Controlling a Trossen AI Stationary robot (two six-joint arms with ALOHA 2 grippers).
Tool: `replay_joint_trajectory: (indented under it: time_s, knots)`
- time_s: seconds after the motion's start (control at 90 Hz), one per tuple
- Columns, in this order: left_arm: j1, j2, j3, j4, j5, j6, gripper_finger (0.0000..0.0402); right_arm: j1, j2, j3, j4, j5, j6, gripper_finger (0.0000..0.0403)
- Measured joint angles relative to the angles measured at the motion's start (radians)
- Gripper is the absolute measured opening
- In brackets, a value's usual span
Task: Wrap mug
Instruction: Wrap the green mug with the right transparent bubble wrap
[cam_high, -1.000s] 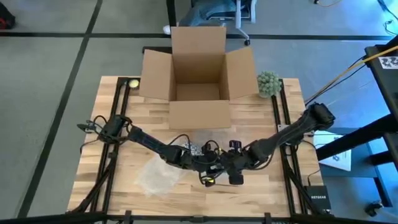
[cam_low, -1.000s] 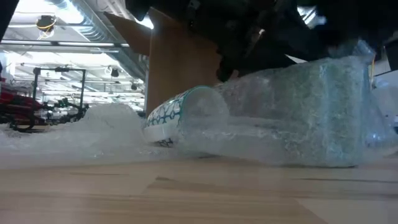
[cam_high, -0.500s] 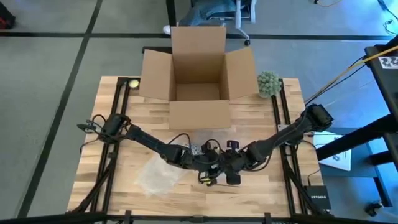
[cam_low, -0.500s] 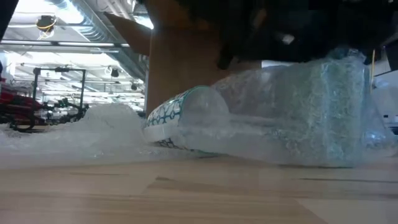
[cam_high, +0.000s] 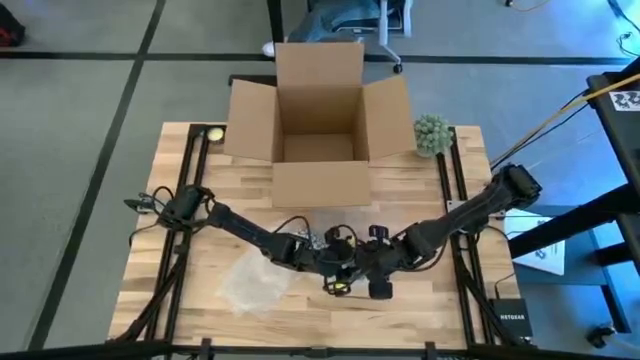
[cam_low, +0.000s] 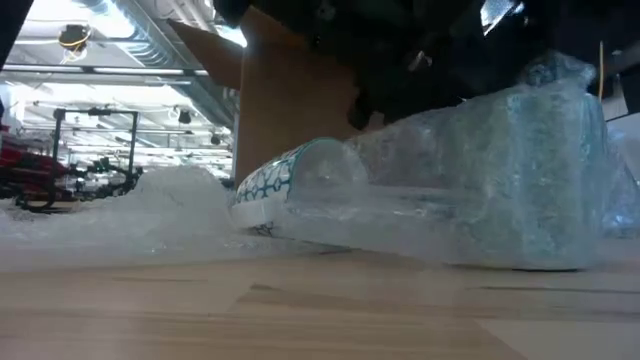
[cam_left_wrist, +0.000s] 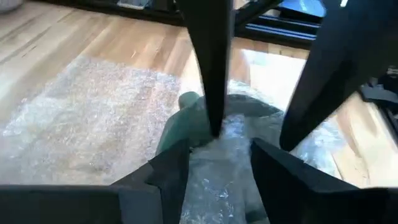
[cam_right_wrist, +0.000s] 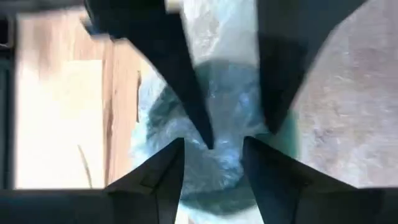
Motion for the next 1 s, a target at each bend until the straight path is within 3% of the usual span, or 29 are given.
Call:
replay_joint_trajectory:
  time_s: [0.356, 0.533, 1.0]
  knots:
    - [-0.003, 0.001, -0.002, 0.012, 0.006, 0.002, 0.0153, 0.000, -0.014, -0.037, -0.025, 0.010, -0.025, 0.0152]
    - [-0.009, -0.002, -0.003, 0.013, 0.006, 0.006, 0.0153, 0.026, -0.014, -0.073, -0.006, 0.079, -0.035, 0.0152]
    - [-0.008, -0.013, -0.005, 0.010, 0.009, 0.010, 0.0153, 0.026, -0.014, -0.078, 0.028, 0.070, -0.048, 0.0152]
